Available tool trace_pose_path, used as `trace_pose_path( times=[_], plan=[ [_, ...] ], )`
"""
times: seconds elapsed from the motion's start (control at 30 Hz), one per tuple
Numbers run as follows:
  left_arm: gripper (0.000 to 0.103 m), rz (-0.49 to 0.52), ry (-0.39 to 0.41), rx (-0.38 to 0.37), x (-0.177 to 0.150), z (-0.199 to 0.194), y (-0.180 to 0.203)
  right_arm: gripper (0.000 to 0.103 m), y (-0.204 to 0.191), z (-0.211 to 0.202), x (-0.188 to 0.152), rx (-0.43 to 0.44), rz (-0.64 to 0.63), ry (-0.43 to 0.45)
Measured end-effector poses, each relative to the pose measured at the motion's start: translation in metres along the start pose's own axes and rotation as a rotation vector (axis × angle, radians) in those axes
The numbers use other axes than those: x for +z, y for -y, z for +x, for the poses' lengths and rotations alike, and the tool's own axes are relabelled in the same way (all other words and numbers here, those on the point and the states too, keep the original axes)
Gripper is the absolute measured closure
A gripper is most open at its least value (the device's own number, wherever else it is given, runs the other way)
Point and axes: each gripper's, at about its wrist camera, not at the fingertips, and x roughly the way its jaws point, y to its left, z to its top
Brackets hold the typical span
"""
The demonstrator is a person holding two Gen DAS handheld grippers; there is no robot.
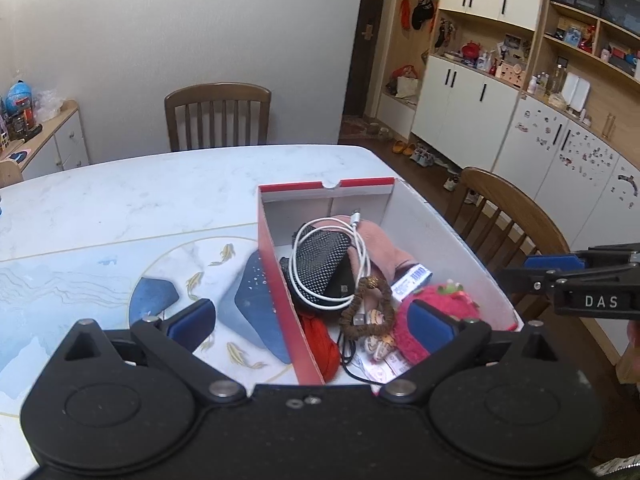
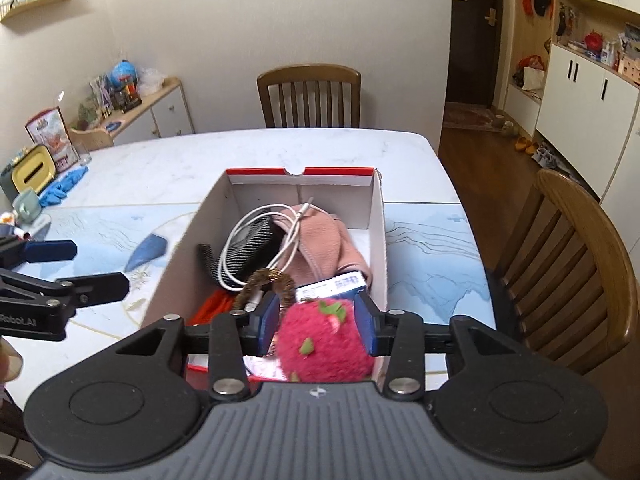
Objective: Organize objects
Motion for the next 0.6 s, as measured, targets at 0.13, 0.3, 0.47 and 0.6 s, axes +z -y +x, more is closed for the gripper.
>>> trace_pose_path(
  times=[0.13, 0.3, 0.47, 0.6],
  plan=[
    [0.001, 0.010, 0.010, 0.012, -0.005, -0.006, 0.002, 0.042, -0.007, -0.009, -0.007, 0.008, 0.010, 0.030],
    [0.001, 0.021, 0.018, 0.033, -0.008, -0.010, 0.002, 0.025, -0.014, -0.018, -0.014, 0.025, 0.020, 0.071],
    [0.001, 0.006, 0.012, 0.023, -0.010, -0.010, -0.002, 0.018, -0.018, -0.027, -0.020, 0.040, 0.053, 0.132],
    [0.001, 0.019, 0.018, 0.031, -0.013, -0.011, -0.001, 0.016, -0.021, -0.031, -0.024, 0.038, 0.075, 0.151]
  ],
)
